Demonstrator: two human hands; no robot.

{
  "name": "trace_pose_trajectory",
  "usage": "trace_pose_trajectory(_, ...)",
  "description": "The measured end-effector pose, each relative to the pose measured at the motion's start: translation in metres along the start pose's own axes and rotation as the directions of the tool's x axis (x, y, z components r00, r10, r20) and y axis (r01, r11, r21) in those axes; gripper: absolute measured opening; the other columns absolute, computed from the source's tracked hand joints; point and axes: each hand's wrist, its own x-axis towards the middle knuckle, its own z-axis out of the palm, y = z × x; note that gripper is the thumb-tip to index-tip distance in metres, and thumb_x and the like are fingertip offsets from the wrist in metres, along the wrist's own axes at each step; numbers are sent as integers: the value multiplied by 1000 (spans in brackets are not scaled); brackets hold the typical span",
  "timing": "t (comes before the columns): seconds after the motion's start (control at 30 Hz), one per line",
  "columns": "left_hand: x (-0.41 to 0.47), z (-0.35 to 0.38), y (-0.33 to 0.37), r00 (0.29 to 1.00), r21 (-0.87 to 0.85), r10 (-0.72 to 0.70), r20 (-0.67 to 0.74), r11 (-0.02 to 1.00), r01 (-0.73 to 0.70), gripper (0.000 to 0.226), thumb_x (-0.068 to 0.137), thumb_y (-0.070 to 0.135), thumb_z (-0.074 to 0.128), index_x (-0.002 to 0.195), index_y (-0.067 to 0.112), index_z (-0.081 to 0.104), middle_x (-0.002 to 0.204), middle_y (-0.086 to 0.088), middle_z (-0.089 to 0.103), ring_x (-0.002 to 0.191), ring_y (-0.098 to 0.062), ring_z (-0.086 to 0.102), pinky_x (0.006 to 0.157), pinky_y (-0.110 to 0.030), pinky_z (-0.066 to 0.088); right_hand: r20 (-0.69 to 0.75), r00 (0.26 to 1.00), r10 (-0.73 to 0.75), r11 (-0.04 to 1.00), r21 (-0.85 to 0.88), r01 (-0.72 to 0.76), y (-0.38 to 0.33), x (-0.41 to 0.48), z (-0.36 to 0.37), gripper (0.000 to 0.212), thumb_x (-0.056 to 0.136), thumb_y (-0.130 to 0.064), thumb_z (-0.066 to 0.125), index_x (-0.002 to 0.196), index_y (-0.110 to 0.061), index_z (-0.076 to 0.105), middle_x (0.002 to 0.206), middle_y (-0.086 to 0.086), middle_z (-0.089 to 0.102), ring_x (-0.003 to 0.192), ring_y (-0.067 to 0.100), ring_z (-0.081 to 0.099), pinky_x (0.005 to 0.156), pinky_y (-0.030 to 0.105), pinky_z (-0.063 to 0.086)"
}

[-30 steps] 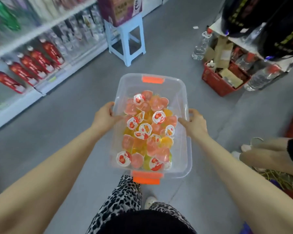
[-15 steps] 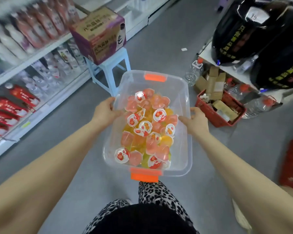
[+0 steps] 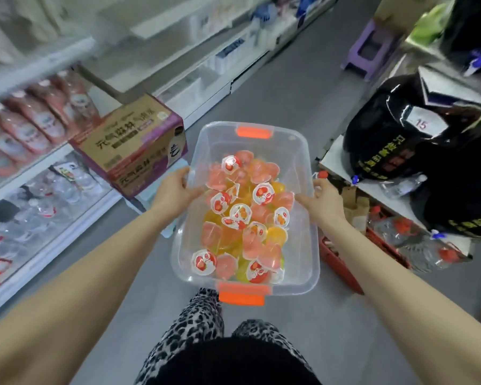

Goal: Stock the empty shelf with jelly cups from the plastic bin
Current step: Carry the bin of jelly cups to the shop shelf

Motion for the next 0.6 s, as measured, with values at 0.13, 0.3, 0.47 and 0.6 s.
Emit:
trace_pose_trajectory(0.13, 105, -6, 37, 1000, 14, 31, 5, 999, -31, 43, 85, 20, 71, 126, 16, 58, 99, 2, 62, 75, -7, 58, 51, -12, 42, -4, 1000, 9, 1000, 0, -9, -52, 90, 3, 52, 81, -36, 75, 124, -16, 54, 111, -1, 60, 93, 20, 60, 81, 36, 51)
trace_pose_trajectory(0.3, 219, -10, 68, 998, 19, 12, -62, 1000, -11, 44, 82, 22, 72, 124, 14, 60, 96, 1, 63, 69, -6, 55, 52, -14, 41, 52, 998, -32, 999, 33, 31, -112, 208, 5, 47, 82, -34, 75, 120, -20, 52, 110, -3, 59, 94, 21, 62, 82, 41, 55)
trace_pose_trajectory(0.47, 312, -6, 77, 970, -57, -126, -208, 992, 116, 53, 80, 21, 75, 128, 10, 55, 114, -4, 62, 93, -19, 58, 76, -34, 51, 207, 960, -189, 979, -33, 200, -179, 345, 22, 41, 76, -38, 77, 105, -26, 50, 102, 1, 66, 91, 25, 66, 79, 47, 56)
trace_pose_trajectory(0.6, 362, -6, 74, 894, -187, -287, -345, 954, 234, 60, 79, 27, 77, 130, 11, 50, 112, -6, 59, 84, -14, 53, 64, -27, 45, 344, 880, -328, 924, -77, 375, -244, 436, 51, 51, 70, -50, 76, 109, -26, 54, 99, 0, 68, 90, 27, 67, 76, 49, 57)
